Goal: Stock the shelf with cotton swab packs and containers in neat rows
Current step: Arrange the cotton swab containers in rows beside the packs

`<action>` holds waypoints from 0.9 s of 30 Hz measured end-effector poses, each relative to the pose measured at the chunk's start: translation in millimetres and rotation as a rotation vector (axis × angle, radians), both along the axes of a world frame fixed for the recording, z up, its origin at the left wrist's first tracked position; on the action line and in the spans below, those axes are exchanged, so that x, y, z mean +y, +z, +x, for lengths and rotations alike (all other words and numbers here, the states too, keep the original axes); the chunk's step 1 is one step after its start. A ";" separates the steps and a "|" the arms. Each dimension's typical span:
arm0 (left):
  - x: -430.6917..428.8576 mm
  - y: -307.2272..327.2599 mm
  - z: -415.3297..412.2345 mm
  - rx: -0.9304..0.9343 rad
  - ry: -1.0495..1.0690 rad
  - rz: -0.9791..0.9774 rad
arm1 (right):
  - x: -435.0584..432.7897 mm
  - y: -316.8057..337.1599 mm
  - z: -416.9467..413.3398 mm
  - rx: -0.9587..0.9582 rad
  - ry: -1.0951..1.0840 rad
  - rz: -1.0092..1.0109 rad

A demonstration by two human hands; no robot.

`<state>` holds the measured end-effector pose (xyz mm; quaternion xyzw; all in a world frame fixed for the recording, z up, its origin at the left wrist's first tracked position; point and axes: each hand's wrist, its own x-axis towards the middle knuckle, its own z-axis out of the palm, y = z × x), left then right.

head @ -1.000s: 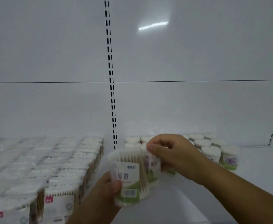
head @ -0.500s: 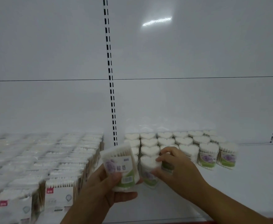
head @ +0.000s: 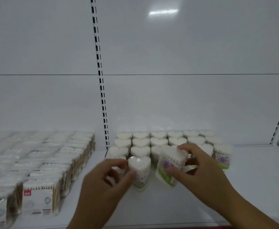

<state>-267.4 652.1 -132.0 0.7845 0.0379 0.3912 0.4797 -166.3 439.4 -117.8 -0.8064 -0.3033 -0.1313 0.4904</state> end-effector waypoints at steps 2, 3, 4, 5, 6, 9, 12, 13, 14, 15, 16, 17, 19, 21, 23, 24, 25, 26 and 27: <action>12.1 1.5 11.1 -0.051 0.173 0.235 | 0.0 -13.4 12.0 -0.030 -0.097 -0.126; 15.5 0.1 19.5 -0.008 0.194 0.344 | 3.8 -20.8 16.0 -0.054 -0.122 -0.187; 16.5 -2.7 27.6 0.077 0.174 0.429 | 8.0 -27.5 19.8 -0.087 -0.133 -0.234; 15.3 -4.5 34.3 0.186 0.139 0.496 | 11.6 -32.4 23.4 -0.127 -0.140 -0.270; 13.5 -6.5 39.7 0.292 0.106 0.564 | 14.4 -35.6 26.6 -0.166 -0.148 -0.298; 11.3 -15.0 51.5 0.424 0.118 0.724 | 18.9 -37.7 29.8 -0.244 -0.156 -0.342; 10.7 -15.6 57.1 0.488 0.165 0.768 | 19.2 -39.4 26.7 -0.299 -0.159 -0.358; 10.8 -15.5 57.8 0.511 0.173 0.790 | 18.4 -39.3 25.7 -0.311 -0.163 -0.371; 10.7 -15.4 58.1 0.533 0.171 0.809 | 17.0 -38.7 25.1 -0.322 -0.166 -0.386; 10.6 -14.3 57.3 0.551 0.167 0.819 | 14.9 -37.6 24.6 -0.331 -0.165 -0.403; 10.1 -11.7 56.1 0.535 0.166 0.812 | 11.5 -36.4 24.0 -0.336 -0.158 -0.423; 8.6 -7.6 55.9 0.481 0.170 0.798 | 7.0 -34.5 23.2 -0.333 -0.151 -0.444; 1.2 6.3 63.7 0.357 0.151 0.771 | -7.0 -25.8 21.8 -0.331 -0.149 -0.459; -19.9 25.4 81.7 0.379 0.083 0.772 | -31.8 -14.7 23.3 -0.384 -0.158 -0.467; -53.9 39.5 105.8 0.433 0.034 0.843 | -66.7 0.3 31.1 -0.420 -0.171 -0.533; -75.0 46.1 119.2 0.458 -0.002 0.879 | -87.6 9.0 38.4 -0.417 -0.183 -0.592; -97.3 53.2 133.0 0.506 -0.067 0.895 | -110.8 17.5 47.7 -0.394 -0.206 -0.671; -121.6 60.7 147.4 0.565 -0.155 0.902 | -137.5 24.9 58.8 -0.358 -0.240 -0.767; -147.6 69.1 162.0 0.624 -0.250 0.912 | -168.3 31.5 70.3 -0.321 -0.287 -0.875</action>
